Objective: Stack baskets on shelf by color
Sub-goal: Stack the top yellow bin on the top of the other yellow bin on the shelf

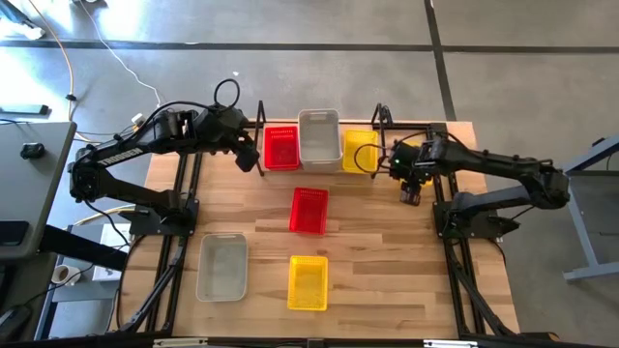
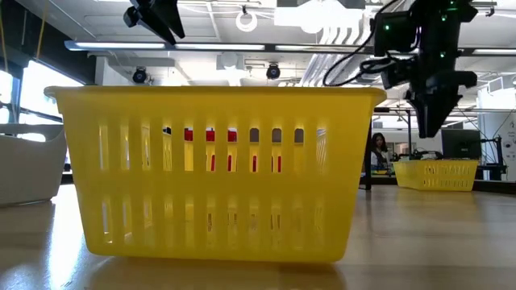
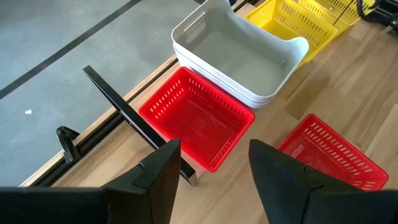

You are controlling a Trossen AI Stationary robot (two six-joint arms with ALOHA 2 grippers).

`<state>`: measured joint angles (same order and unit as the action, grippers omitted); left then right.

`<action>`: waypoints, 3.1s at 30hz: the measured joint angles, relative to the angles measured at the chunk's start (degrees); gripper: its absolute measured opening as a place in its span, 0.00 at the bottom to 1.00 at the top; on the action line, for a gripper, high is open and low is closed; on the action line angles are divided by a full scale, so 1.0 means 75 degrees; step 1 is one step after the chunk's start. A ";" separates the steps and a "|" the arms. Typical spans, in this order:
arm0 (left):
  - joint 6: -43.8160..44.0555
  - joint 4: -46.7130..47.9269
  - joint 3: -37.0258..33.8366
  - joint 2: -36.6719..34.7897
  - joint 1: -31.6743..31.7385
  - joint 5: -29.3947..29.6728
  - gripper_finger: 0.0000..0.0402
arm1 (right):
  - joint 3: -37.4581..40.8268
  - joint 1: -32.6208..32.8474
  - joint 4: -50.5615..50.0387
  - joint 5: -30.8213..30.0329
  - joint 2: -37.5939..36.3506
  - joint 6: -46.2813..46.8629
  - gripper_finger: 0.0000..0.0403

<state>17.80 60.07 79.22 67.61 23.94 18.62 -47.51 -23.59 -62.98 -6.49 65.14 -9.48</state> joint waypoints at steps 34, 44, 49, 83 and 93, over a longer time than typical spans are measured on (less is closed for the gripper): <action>0.0003 -0.0003 0.0000 0.0000 0.0003 0.0207 0.45 | 0.0951 -0.0306 0.1063 -0.0514 0.0452 -0.0620 0.37; 0.0000 0.0000 0.0000 0.0000 0.0002 0.0291 0.45 | 0.0951 -0.0306 0.1095 -0.0805 0.1408 -0.0599 0.31; 0.0000 0.0000 0.0000 0.0003 0.0001 0.0291 0.45 | 0.0946 -0.0306 0.1078 -0.0997 0.1448 -0.0508 0.14; 0.0000 0.0000 0.0000 0.0006 0.0003 0.0288 0.45 | -0.3124 0.0452 -0.2148 -0.3068 0.0548 0.2843 0.00; 0.0000 0.0000 -0.0003 0.0006 0.0006 0.0288 0.45 | -0.5121 0.0449 -0.1533 -0.4146 0.1066 0.1485 0.00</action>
<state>17.80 60.07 79.20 67.66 23.99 20.78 -85.92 -20.23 -74.47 -37.59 73.14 1.66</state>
